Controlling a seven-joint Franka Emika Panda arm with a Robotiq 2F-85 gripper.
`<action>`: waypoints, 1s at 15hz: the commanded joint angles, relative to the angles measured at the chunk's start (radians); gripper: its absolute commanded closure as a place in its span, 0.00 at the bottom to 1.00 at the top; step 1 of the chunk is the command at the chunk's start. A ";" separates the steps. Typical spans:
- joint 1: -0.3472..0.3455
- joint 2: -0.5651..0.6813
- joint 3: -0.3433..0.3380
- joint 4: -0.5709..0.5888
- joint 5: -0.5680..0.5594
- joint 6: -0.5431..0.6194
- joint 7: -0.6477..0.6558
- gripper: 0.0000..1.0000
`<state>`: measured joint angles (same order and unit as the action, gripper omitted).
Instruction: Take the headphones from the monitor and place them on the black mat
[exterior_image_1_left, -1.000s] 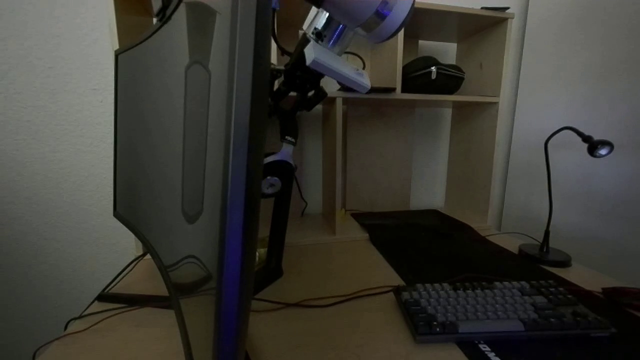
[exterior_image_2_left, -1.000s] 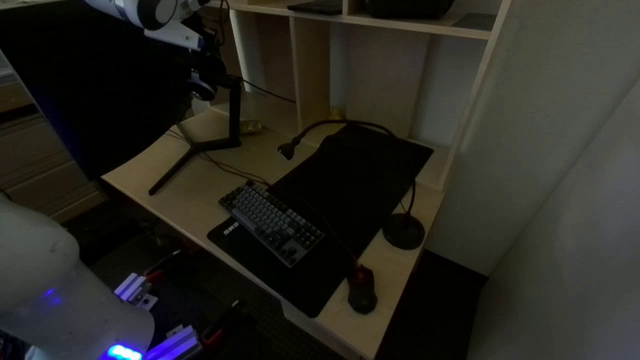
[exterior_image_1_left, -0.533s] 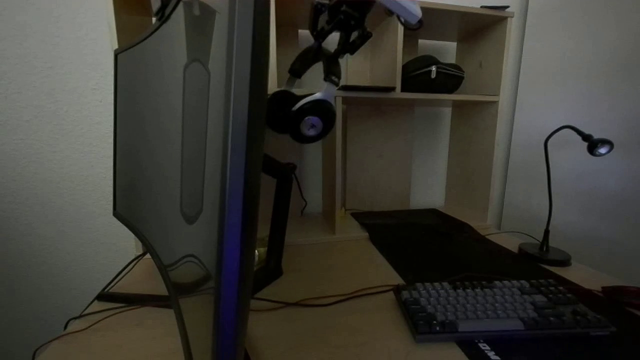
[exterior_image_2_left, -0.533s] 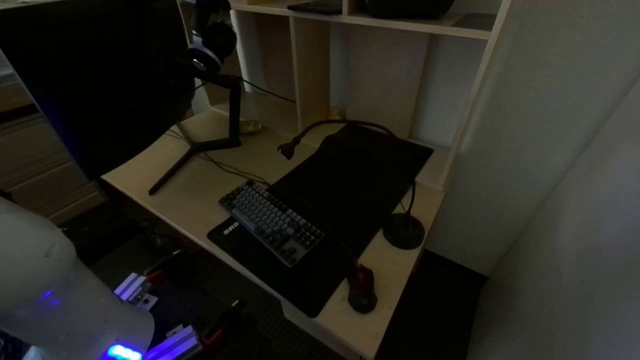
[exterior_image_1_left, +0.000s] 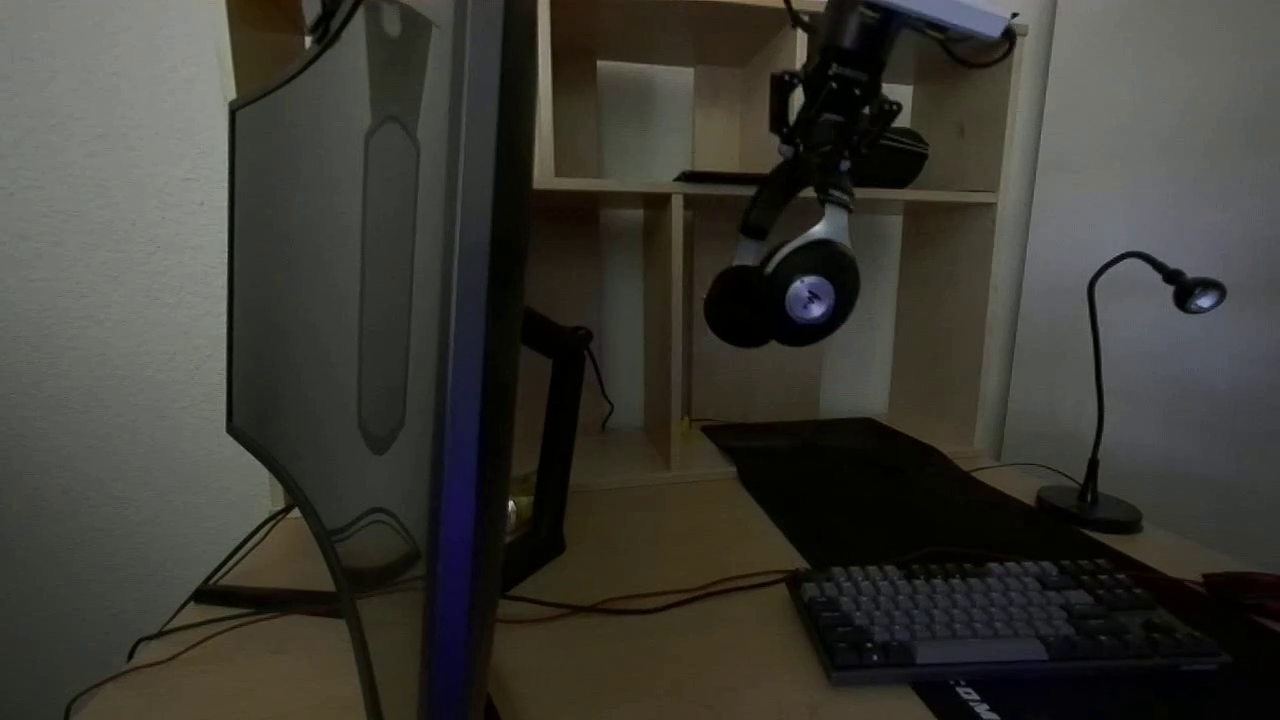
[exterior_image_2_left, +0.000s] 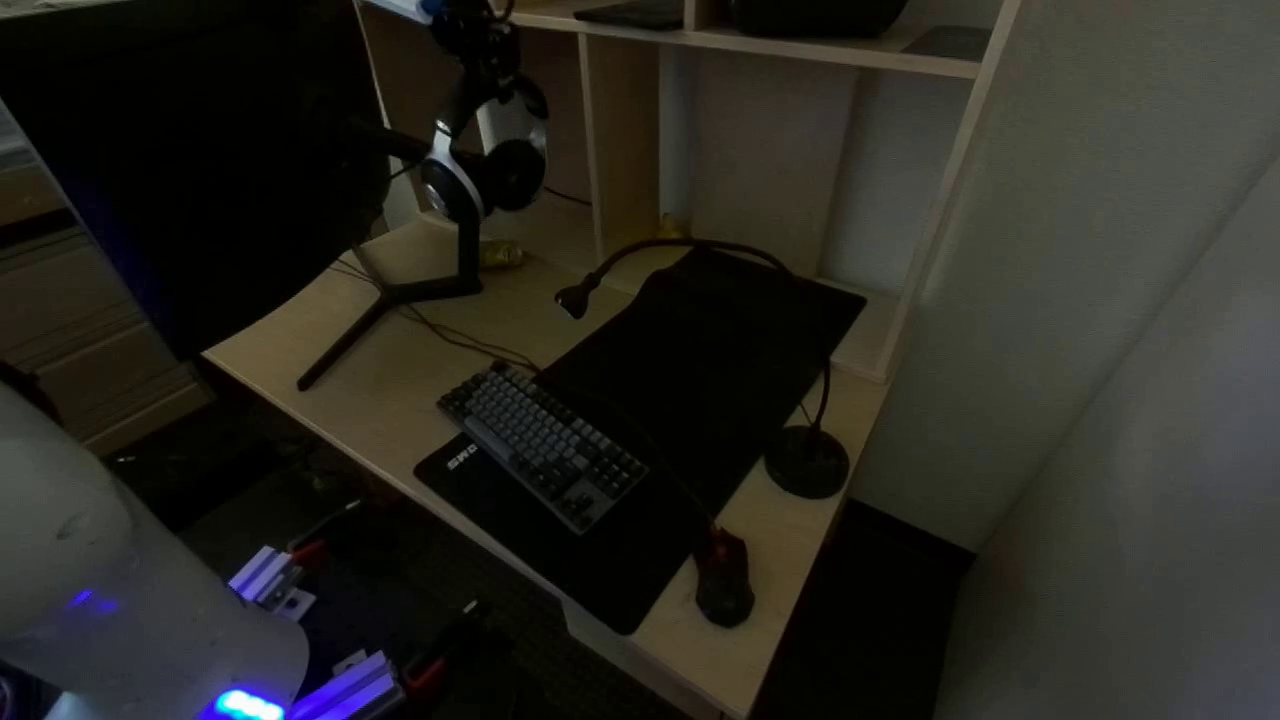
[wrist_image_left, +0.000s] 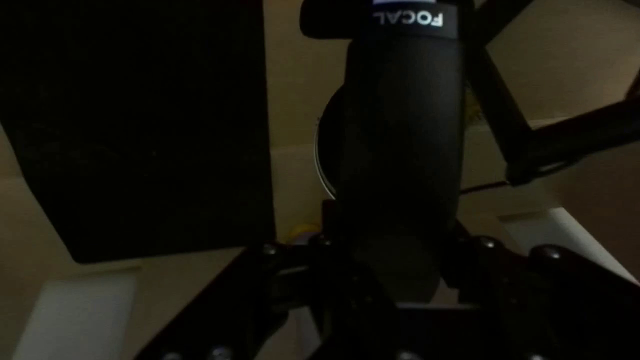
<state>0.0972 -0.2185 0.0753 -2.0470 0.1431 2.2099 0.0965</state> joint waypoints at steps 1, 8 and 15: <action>-0.043 0.094 -0.026 -0.056 0.012 0.088 0.067 0.80; -0.048 0.242 -0.040 -0.061 0.113 0.101 0.055 0.80; -0.100 0.514 -0.091 0.119 0.170 0.371 0.204 0.80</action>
<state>0.0361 0.1894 0.0052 -2.0547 0.2706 2.5231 0.2739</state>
